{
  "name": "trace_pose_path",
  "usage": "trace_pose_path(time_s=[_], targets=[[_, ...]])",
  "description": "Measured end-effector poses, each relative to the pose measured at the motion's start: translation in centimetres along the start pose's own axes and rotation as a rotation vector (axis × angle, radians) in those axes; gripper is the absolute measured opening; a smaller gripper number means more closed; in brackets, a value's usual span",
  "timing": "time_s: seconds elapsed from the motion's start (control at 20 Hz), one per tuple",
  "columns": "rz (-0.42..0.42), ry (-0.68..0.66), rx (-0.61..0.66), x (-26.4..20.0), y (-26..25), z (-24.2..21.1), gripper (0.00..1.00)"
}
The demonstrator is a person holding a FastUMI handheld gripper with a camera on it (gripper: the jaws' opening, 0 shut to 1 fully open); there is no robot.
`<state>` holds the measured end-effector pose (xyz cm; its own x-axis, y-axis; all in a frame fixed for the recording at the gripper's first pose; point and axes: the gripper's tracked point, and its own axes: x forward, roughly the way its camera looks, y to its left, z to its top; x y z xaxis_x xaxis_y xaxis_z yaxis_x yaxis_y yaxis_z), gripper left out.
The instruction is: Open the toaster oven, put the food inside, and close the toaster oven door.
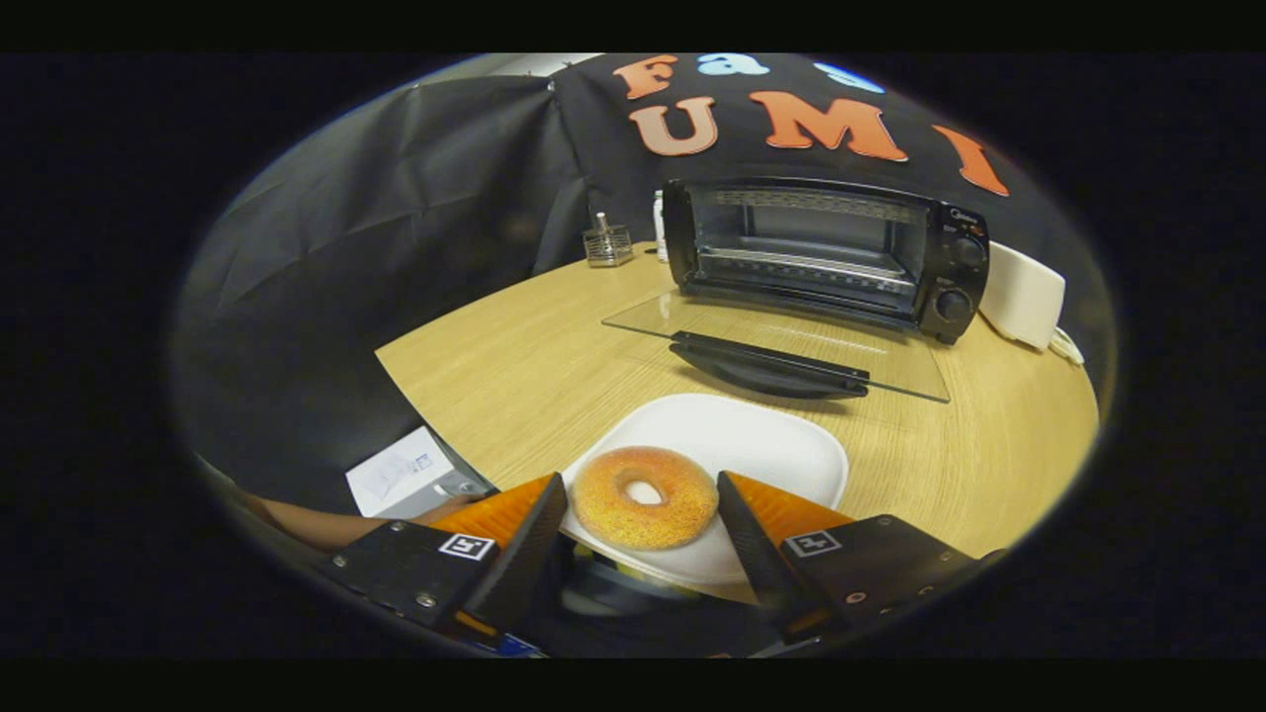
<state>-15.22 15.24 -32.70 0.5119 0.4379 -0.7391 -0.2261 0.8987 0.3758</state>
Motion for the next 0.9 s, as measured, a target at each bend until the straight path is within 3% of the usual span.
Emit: trace_pose_path(time_s=[0.2, 0.45, 0.75, 0.9], targets=[[-0.004, -0.005, 0.046, 0.2, -0.5, 0.2, 0.78], [0.014, -0.014, 0.104, 0.4, -0.4, 0.5, 0.49], [0.010, -0.082, 0.227, 0.0, -1.3, 2.7, 0.33], [0.052, -0.158, 0.289, -0.7, -0.8, 5.2, 0.29]])
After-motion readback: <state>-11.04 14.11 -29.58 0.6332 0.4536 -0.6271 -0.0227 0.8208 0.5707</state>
